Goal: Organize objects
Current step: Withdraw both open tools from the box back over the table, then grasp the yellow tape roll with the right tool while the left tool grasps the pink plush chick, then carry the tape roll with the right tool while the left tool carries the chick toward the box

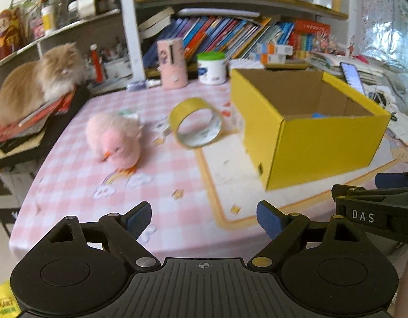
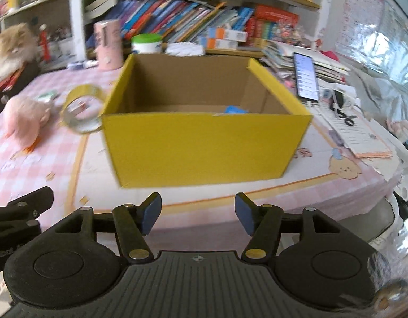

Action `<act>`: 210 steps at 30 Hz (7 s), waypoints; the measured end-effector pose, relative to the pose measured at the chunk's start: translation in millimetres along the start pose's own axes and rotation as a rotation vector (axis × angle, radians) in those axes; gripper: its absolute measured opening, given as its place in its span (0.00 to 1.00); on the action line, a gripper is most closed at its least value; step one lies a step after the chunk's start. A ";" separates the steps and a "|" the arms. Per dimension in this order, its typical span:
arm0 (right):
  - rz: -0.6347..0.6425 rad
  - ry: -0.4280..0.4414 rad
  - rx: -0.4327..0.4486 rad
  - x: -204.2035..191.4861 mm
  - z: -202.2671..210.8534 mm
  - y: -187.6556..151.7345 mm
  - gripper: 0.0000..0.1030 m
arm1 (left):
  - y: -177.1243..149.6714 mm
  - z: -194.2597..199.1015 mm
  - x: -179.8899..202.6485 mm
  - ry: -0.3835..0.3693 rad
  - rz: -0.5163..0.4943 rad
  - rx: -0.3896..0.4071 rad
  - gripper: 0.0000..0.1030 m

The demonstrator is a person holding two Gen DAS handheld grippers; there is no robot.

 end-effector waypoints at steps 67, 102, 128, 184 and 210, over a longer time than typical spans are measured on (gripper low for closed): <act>0.184 0.239 -0.008 -141.1 -7.8 -0.1 0.70 | -22.0 -6.3 -113.0 0.156 0.147 -0.030 0.86; 0.457 0.192 -0.007 -220.2 -155.9 86.3 1.00 | 30.2 -117.7 -132.3 0.205 0.167 -0.140 0.86; 0.382 0.375 0.015 -222.5 -147.5 120.8 0.87 | 43.8 -172.5 -126.8 0.163 0.109 -0.203 0.56; 0.192 0.305 -0.104 -157.4 7.4 -17.1 0.87 | -54.3 36.0 -123.8 0.069 0.153 -0.042 0.56; -0.091 0.082 -0.130 -28.2 37.2 -60.8 0.87 | -41.4 34.0 -13.5 -0.194 -0.103 -0.016 0.56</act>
Point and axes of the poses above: each gripper's, at about its wrist camera, not at the fingertips, and z roughly against the way its jaws point, x to its right, y to its top, the point moved 6 cm from there along -z, roughly the way its jaws point, and after that the axes turned 10 degrees about -z, right-handed, at the moved point
